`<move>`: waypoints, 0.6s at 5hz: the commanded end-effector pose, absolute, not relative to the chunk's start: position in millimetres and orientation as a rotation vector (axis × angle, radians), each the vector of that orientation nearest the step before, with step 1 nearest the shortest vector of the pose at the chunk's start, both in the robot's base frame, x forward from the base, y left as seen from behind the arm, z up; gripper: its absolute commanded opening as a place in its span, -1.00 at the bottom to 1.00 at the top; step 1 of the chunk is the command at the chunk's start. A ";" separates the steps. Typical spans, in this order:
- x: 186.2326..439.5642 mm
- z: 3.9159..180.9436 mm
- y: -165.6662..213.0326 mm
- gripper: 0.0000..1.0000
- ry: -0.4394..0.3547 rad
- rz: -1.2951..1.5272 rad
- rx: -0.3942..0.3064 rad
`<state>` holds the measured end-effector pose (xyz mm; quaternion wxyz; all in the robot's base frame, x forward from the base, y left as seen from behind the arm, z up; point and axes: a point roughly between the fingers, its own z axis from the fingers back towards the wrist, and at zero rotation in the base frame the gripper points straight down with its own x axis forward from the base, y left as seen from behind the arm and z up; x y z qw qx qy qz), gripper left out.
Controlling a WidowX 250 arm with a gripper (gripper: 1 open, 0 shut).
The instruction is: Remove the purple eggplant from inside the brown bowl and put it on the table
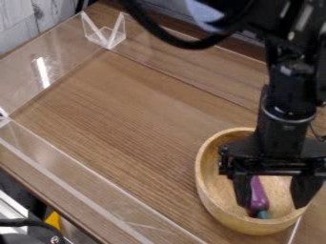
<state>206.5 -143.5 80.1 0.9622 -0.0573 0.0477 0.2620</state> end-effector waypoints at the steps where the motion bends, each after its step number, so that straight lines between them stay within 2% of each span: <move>1: 210.4 80.5 -146.4 1.00 0.066 0.583 -0.136; 3: 212.5 76.0 -144.9 1.00 0.061 0.530 -0.117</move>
